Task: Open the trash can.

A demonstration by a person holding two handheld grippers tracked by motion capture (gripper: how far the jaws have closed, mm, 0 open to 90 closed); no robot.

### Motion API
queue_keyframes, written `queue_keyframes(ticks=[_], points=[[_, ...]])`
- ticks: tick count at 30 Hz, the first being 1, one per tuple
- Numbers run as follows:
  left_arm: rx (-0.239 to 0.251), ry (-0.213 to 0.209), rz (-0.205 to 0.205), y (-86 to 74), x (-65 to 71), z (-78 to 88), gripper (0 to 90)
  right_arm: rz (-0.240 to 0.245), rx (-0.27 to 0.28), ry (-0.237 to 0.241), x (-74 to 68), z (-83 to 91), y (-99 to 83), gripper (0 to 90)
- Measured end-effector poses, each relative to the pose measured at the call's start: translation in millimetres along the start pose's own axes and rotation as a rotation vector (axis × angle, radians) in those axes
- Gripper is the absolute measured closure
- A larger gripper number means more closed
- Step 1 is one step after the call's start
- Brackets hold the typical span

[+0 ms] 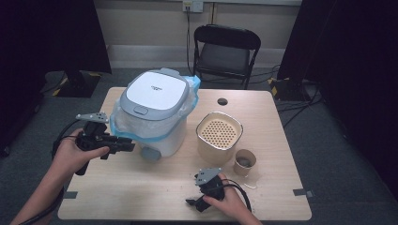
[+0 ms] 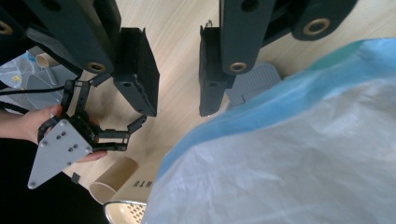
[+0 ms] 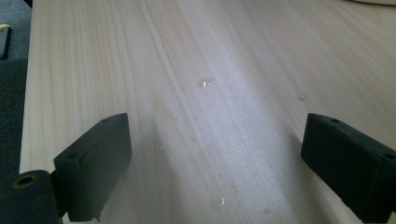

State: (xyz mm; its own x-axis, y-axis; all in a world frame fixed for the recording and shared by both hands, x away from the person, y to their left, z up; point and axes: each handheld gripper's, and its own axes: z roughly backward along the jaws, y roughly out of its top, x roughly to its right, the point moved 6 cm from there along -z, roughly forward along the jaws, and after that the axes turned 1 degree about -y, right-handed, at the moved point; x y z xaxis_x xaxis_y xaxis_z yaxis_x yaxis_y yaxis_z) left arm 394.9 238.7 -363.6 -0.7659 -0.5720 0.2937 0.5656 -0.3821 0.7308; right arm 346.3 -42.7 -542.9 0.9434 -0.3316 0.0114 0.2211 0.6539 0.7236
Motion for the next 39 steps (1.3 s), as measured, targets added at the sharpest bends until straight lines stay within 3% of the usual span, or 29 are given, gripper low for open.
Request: queue_keyframes(ticks=[16, 29, 39], points=[[-0.005, 0.006, 0.017, 22.5, -0.8, 12.3, 75.3, -0.002, 0.0, -0.002, 0.1, -0.1, 0.0, 8.0], [-0.018, 0.02, -0.003, 40.6, 4.2, 23.1, 78.6, -0.001, 0.001, -0.001, 0.1, -0.1, 0.1, 8.0], [-0.017, 0.033, -0.021, 63.2, 11.0, 30.4, 79.3, -0.002, 0.001, -0.002, 0.1, -0.1, 0.1, 8.0]])
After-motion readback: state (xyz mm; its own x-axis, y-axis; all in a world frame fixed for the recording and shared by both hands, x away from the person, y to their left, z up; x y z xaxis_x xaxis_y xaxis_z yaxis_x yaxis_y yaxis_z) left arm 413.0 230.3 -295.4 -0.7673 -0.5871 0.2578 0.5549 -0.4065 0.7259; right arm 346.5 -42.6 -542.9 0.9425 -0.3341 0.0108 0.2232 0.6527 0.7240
